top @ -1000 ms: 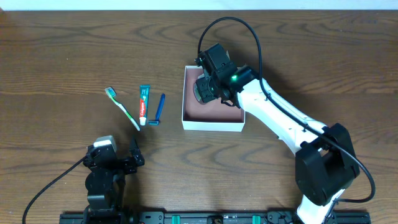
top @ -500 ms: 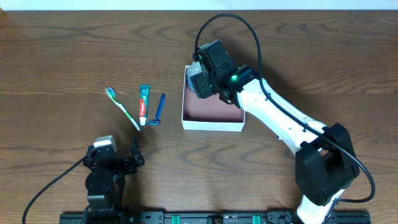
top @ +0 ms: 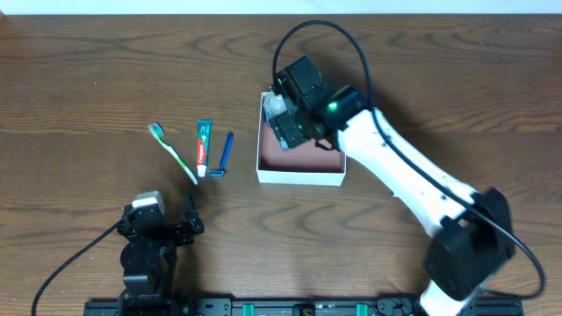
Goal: Pack container
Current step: 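Carry the pump bottle into the box's back-left corner and release, then move the right gripper to the green Dettol soap bar and grasp it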
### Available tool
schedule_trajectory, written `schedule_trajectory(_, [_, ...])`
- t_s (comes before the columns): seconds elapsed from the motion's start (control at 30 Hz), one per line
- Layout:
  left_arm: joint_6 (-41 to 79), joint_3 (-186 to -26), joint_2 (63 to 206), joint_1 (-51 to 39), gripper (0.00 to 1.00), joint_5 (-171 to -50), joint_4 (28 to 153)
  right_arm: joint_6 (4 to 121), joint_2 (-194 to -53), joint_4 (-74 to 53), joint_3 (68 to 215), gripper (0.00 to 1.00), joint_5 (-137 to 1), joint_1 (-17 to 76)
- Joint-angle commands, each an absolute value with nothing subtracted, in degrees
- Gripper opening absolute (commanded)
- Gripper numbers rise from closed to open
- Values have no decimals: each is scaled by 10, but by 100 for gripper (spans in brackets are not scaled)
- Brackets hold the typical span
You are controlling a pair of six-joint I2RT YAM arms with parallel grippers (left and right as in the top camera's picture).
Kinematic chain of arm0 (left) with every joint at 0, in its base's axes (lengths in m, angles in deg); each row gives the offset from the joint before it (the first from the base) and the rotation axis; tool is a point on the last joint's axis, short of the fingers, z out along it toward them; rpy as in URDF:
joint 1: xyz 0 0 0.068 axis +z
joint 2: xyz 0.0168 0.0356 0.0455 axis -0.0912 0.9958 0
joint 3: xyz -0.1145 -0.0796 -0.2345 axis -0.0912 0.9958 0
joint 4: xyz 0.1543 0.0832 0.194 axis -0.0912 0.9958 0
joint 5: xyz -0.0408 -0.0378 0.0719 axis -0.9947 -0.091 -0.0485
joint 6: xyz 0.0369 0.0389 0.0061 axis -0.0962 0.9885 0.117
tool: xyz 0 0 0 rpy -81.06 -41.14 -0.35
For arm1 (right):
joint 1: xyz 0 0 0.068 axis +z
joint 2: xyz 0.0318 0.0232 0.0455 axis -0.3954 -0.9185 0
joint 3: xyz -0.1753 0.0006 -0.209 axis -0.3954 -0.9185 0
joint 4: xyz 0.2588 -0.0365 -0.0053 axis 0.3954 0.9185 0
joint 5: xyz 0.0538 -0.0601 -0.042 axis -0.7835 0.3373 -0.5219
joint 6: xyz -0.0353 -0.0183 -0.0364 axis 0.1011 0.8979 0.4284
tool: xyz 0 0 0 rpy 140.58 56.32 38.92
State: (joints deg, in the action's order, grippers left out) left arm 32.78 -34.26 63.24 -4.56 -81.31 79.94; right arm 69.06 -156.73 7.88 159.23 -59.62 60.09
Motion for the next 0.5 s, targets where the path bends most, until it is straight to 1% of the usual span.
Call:
schedule_trajectory(0.0, [335,-331,629,-43,98,-804,802,693,-1503,124,1611,77,-599,589])
schedule_trajectory(0.23, [335,-331,629,-43,98,-804,802,646,-1437,235,1611,78,-599,496])
schedule_trajectory(0.37, [335,-331,629,-43,98,-804,802,613,-1434,280,1606,79,-599,426])
schedule_trajectory(0.47, [335,-331,629,-43,98,-804,802,605,-1435,293,1572,78,-599,376])
